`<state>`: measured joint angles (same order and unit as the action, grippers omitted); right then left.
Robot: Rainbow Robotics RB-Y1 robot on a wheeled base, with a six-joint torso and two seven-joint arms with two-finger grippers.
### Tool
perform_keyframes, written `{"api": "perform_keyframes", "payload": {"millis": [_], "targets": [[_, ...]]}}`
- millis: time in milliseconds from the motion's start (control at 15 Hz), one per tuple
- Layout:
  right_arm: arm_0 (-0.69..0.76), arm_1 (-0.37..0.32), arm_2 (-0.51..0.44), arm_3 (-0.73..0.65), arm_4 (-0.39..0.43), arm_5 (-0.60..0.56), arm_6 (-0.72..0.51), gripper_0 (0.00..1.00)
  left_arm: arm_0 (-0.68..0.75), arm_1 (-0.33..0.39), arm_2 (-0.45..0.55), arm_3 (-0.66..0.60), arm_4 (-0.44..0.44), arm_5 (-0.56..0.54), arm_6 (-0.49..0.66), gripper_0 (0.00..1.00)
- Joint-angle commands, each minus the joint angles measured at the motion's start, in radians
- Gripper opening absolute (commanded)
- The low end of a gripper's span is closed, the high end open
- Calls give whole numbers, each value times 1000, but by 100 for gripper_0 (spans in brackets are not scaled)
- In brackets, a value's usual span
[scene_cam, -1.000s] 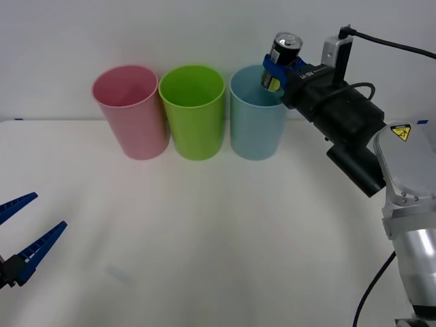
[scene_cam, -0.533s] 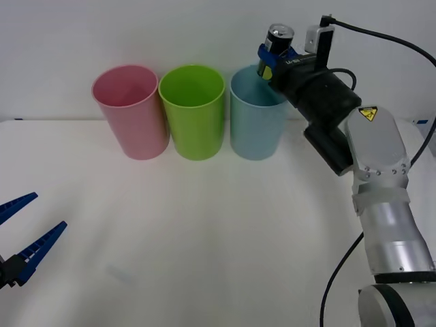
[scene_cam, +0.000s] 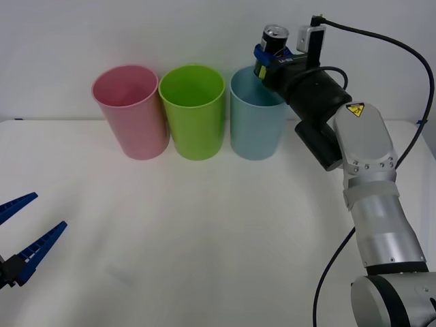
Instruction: Grasp the object on the table and drop it into the matching bin: aluminum can to the light blue bin, PET bottle to the pink bin.
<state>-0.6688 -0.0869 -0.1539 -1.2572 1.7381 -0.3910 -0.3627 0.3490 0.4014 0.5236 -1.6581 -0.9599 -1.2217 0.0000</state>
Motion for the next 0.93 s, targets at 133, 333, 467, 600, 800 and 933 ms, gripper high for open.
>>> {"api": "perform_keyframes", "payload": {"millis": [133,333,467,600,800,933], "targets": [[0,-1,2,-1,0,-2,15,80,0,0,0,0,0,0,0,100],[0,-1,-1,-1,0,-11,22,100,0,0,0,0,0,0,0,100],[2,-1,-9,-2,-2,-25,25,100,0,0,0,0,0,0,0,100],[3,-1,-16,-7,0,-40,25,100,0,0,0,0,0,0,0,100],[37,-1,-18,-51,-5,-63,22,100,0,0,0,0,0,0,0,100],[83,-4,-13,-110,-5,-78,19,100,0,0,0,0,0,0,0,100]]}}
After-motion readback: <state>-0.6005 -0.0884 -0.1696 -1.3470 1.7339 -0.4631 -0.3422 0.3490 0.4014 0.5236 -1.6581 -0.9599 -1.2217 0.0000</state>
